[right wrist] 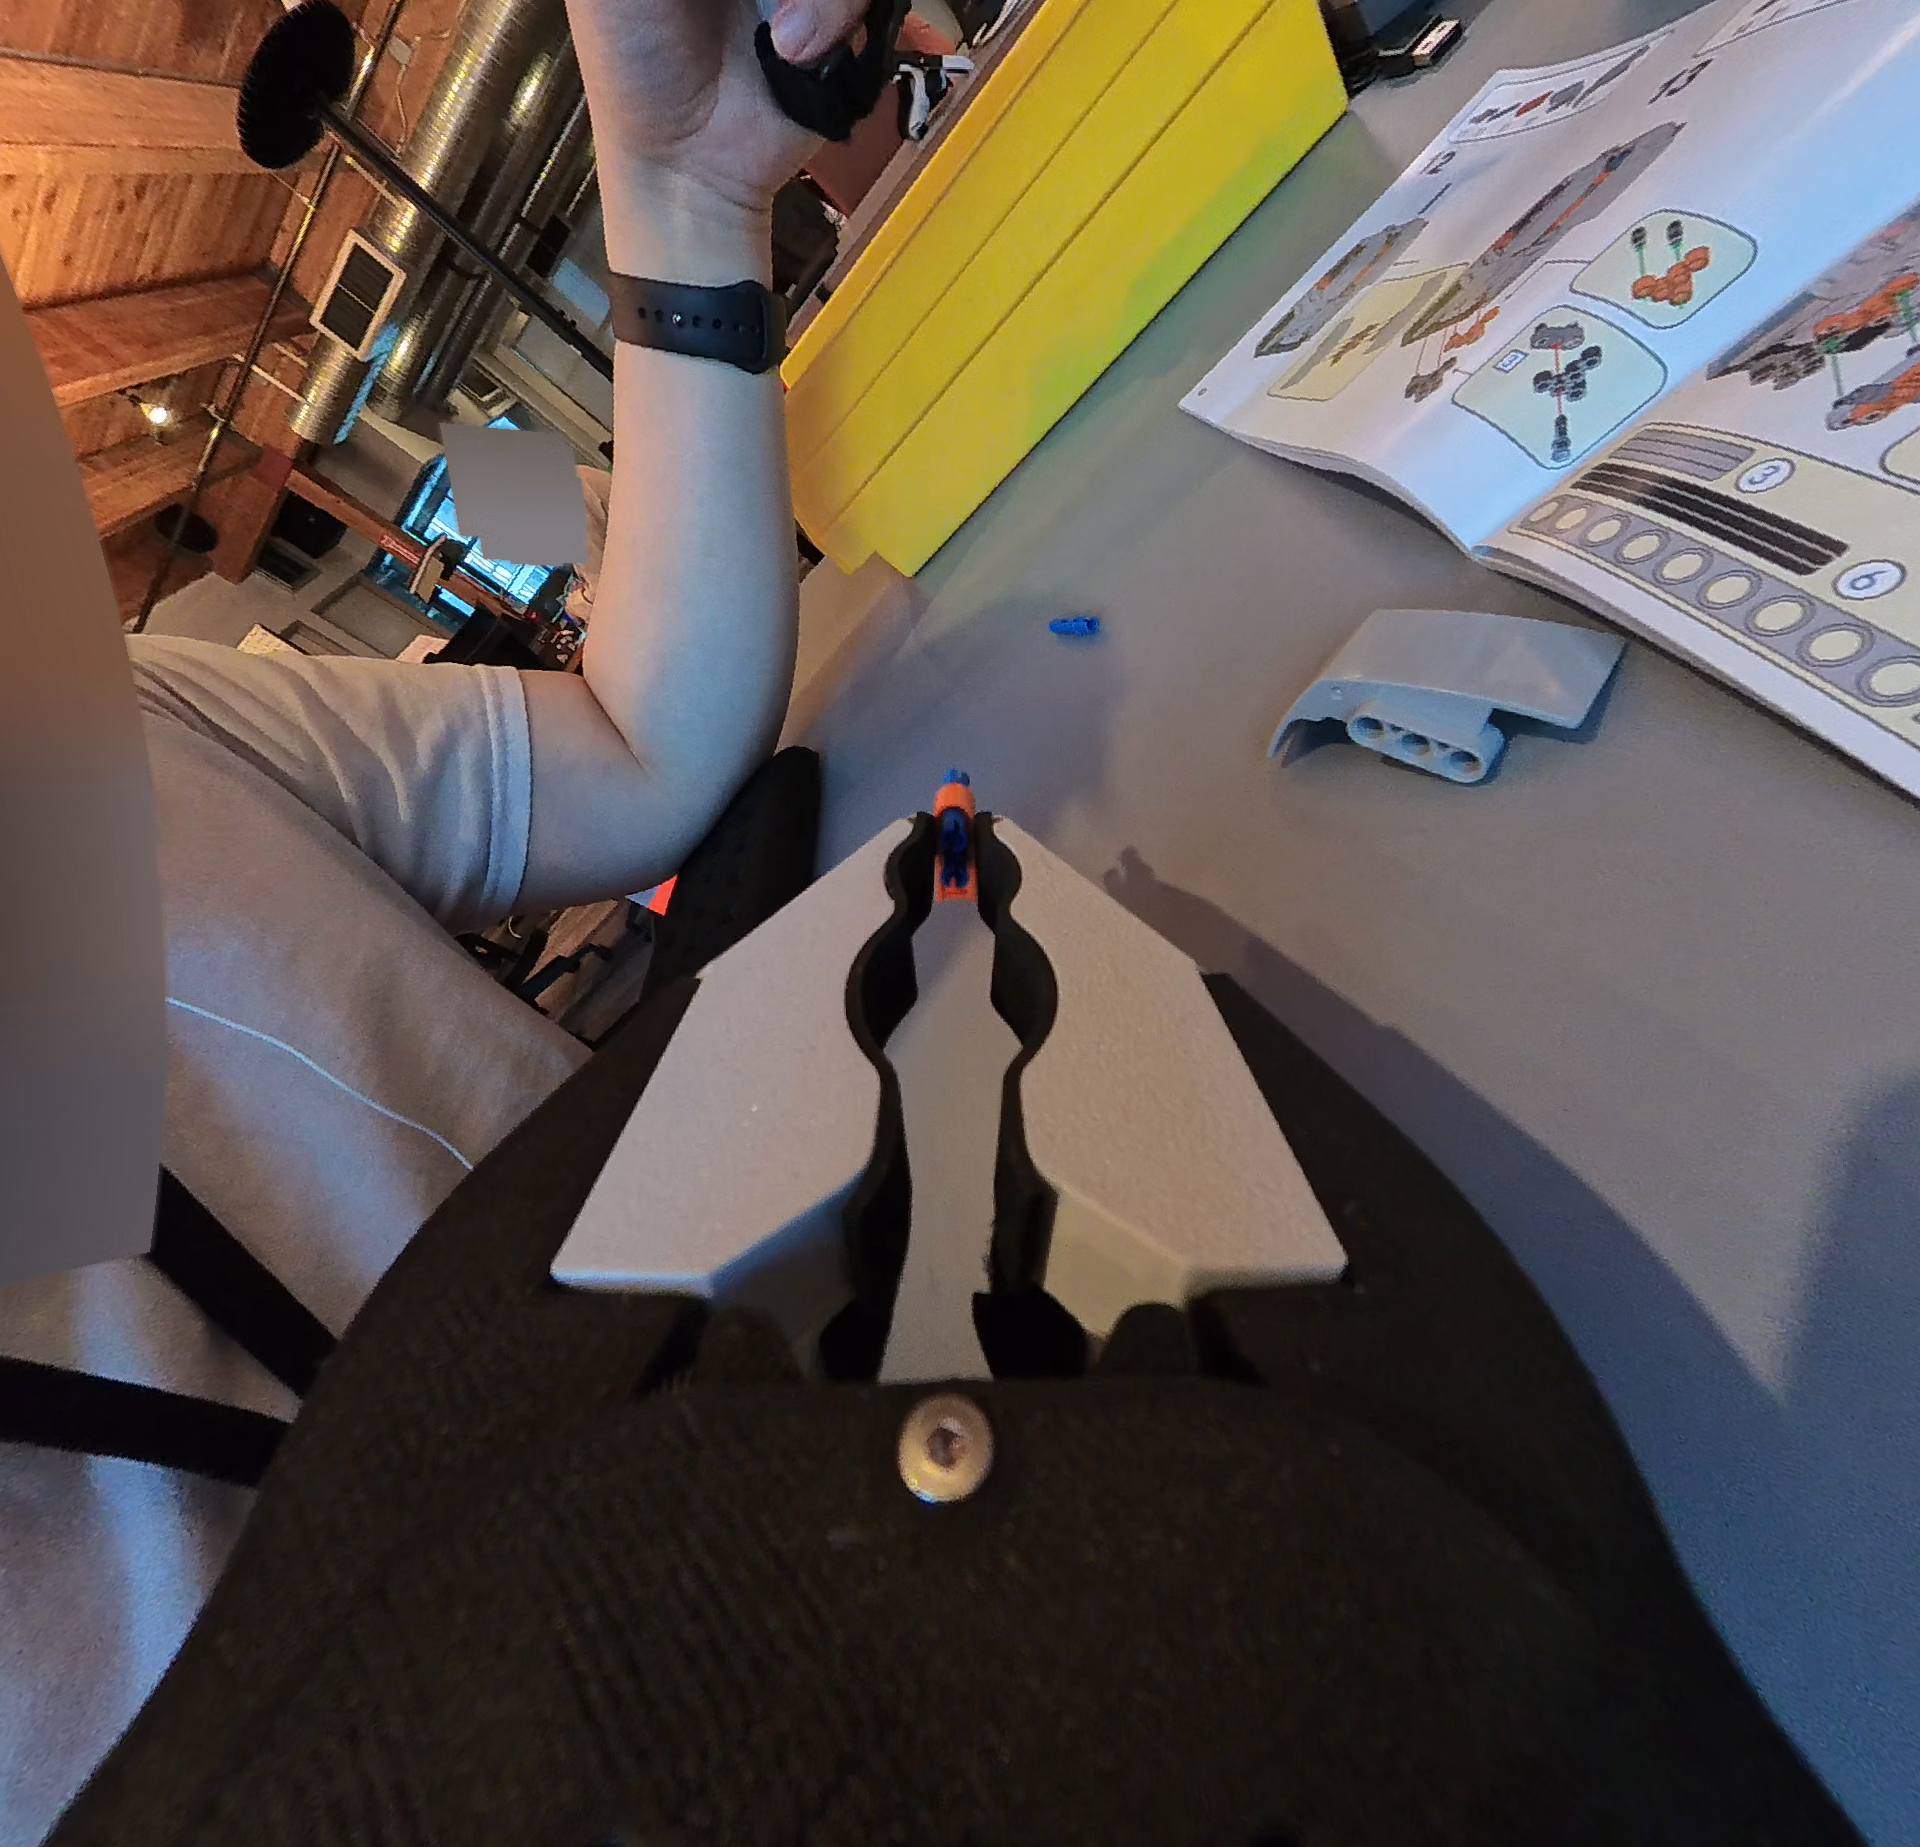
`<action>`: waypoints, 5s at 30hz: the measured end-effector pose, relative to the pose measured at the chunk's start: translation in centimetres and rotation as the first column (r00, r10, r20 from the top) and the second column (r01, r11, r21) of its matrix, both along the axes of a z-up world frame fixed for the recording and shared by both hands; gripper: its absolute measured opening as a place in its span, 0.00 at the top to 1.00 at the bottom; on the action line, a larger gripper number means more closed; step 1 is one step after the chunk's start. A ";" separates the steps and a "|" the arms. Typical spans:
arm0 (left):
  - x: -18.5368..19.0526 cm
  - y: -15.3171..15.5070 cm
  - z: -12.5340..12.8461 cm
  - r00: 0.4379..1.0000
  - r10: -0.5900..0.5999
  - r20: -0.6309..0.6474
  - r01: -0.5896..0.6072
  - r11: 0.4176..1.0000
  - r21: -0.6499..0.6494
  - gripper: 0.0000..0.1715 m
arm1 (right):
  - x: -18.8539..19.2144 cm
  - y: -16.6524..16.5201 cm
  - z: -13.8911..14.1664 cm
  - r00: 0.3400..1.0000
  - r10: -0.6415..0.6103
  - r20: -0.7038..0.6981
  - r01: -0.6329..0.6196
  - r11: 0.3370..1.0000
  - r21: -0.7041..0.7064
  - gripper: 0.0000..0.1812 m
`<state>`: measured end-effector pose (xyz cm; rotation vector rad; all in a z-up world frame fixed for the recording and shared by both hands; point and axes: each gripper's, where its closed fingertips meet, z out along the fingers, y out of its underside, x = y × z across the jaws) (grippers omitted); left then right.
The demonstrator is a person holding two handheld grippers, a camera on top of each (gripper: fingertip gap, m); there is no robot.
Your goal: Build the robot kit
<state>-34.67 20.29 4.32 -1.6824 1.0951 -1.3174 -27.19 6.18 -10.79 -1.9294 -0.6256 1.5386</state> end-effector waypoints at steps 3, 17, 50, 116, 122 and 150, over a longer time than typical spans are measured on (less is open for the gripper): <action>0.1 -0.1 0.0 1.000 -0.005 -0.002 0.005 1.000 -0.002 1.00 | 0.1 0.2 0.0 1.000 -0.005 -0.001 0.005 1.000 0.001 0.97; 1.1 -2.2 1.6 0.997 -0.075 0.034 0.076 0.997 -0.028 1.00 | 2.6 2.5 1.3 0.983 -0.121 -0.138 0.113 0.991 -0.065 0.97; -1.7 -3.8 5.9 0.993 -0.032 0.113 0.031 0.999 0.008 1.00 | 3.1 4.2 1.3 0.970 -0.187 -0.158 0.174 0.981 -0.091 0.97; -2.7 -6.9 8.3 0.982 -0.110 0.153 0.102 0.993 0.054 1.00 | 2.7 4.3 0.5 0.974 -0.205 -0.095 0.198 0.977 -0.075 0.97; -2.8 -6.8 8.3 0.982 -0.108 0.158 0.101 0.994 0.050 1.00 | 2.7 4.4 0.5 0.974 -0.206 -0.092 0.199 0.977 -0.076 0.97; -2.1 -6.7 8.1 0.984 -0.086 0.154 0.083 0.996 0.021 1.00 | 2.5 4.3 0.5 0.976 -0.198 -0.091 0.191 0.978 -0.079 0.97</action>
